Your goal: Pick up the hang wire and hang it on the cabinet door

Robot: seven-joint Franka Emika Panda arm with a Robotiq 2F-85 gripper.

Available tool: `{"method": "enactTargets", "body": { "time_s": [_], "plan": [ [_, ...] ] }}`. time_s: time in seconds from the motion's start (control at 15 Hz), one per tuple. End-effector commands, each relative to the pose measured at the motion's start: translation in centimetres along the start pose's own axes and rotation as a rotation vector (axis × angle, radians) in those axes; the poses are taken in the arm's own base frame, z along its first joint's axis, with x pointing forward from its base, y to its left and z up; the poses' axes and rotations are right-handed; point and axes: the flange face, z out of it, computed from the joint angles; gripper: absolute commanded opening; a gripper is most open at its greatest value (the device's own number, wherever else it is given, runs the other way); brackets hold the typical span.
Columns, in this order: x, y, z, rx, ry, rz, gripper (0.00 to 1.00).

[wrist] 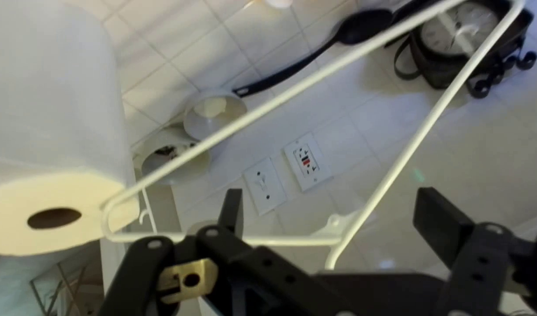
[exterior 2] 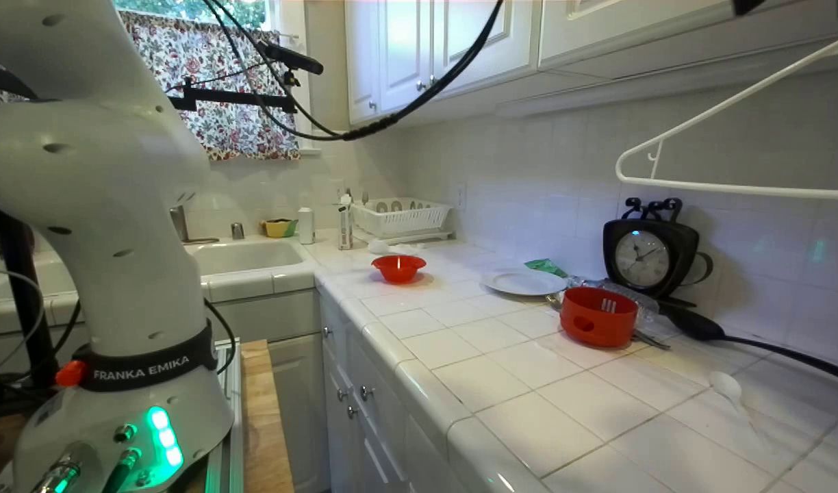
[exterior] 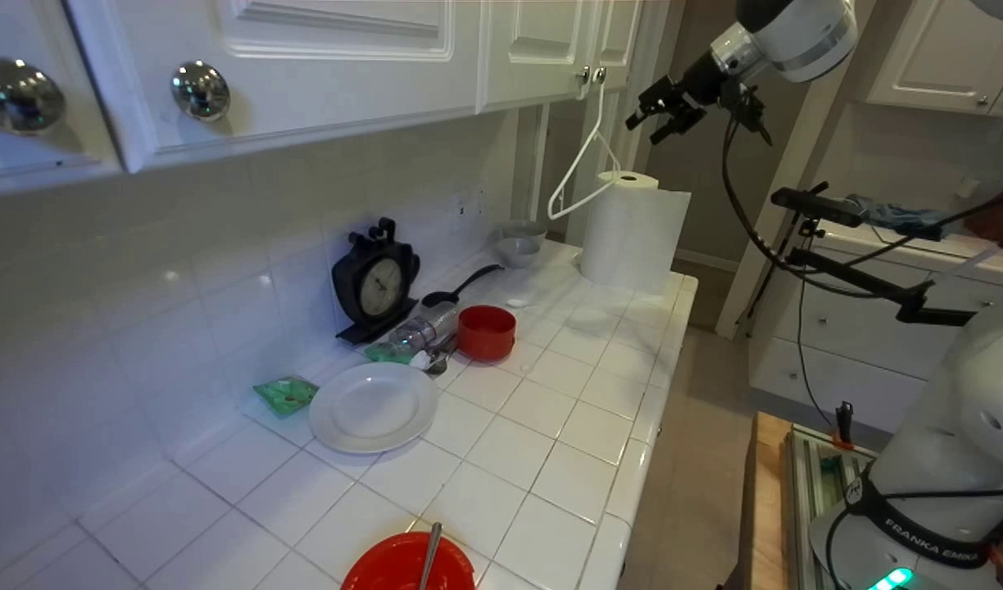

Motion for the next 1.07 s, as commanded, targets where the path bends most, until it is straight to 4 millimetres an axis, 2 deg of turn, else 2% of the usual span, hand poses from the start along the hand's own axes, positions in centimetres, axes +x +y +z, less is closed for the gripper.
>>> {"method": "enactTargets", "body": {
  "time_s": [0.0, 0.13, 0.33, 0.53, 0.6, 0.73, 1.0],
  "plan": [
    [-4.7, -1.4, -2.7, 0.046, -0.13, 0.009, 1.0],
    [-6.7, -1.8, -4.2, 0.039, -0.22, -0.008, 1.0],
    [-9.4, -1.4, -7.1, -0.026, -0.367, -0.04, 1.0],
    [-12.0, 1.4, -10.1, -0.031, -0.533, -0.098, 1.0],
    [-10.1, 0.0, -8.3, -0.024, -0.473, -0.071, 1.0],
    [-11.3, 1.2, -9.9, -0.022, -0.512, -0.075, 1.0],
    [-11.5, 1.4, -10.0, -0.019, -0.516, -0.079, 1.0]
  ]
}}
